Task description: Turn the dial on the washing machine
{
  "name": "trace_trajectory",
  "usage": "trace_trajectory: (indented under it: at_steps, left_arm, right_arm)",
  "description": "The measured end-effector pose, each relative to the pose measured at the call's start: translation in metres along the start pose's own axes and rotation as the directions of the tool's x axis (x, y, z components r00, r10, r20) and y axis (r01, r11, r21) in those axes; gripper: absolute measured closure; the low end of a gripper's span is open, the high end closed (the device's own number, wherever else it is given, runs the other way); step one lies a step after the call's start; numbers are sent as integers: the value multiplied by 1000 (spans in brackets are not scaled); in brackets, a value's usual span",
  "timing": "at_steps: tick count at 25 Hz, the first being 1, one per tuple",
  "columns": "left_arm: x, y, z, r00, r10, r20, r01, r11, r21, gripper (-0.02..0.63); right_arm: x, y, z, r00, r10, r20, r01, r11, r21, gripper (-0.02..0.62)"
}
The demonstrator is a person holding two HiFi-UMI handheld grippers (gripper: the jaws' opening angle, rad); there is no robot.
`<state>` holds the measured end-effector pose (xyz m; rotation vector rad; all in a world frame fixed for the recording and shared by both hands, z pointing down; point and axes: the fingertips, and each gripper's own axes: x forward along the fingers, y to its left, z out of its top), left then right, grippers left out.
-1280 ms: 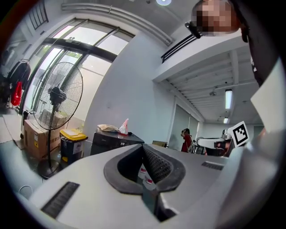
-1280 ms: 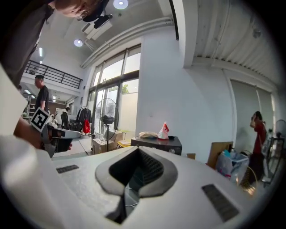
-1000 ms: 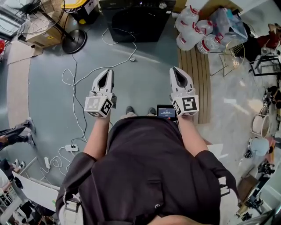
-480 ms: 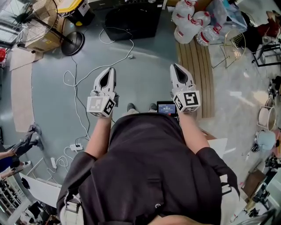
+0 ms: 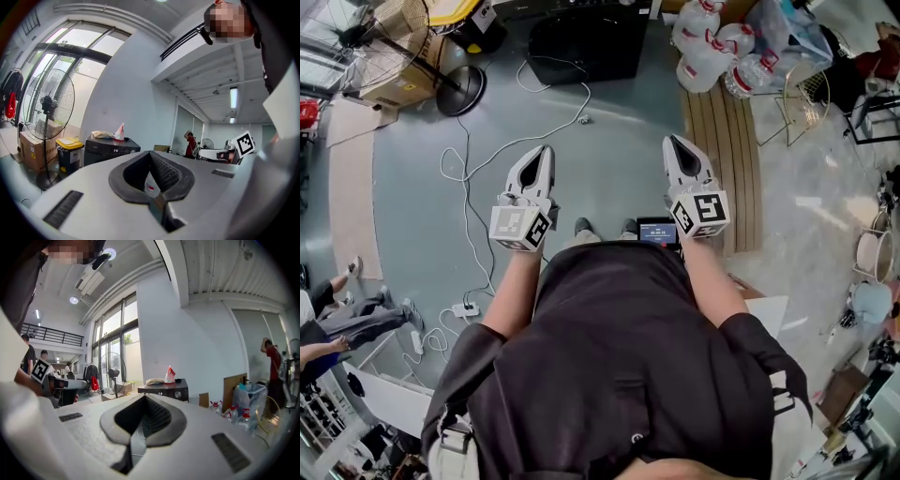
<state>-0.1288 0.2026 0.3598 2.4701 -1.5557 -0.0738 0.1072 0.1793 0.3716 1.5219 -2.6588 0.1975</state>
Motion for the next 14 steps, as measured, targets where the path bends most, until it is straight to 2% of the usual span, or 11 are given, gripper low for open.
trace_trajectory:
  at_steps: [7, 14]
  left_arm:
    - [0, -9, 0, 1000, -9, -5, 9, 1000, 12, 611]
    - [-3, -3, 3, 1000, 13, 4, -13, 1000, 12, 611]
  right_arm:
    - [-1, 0, -5, 1000, 4, -6, -4, 1000, -2, 594]
    - [-3, 2, -8, 1000, 15, -14, -15, 1000, 4, 594]
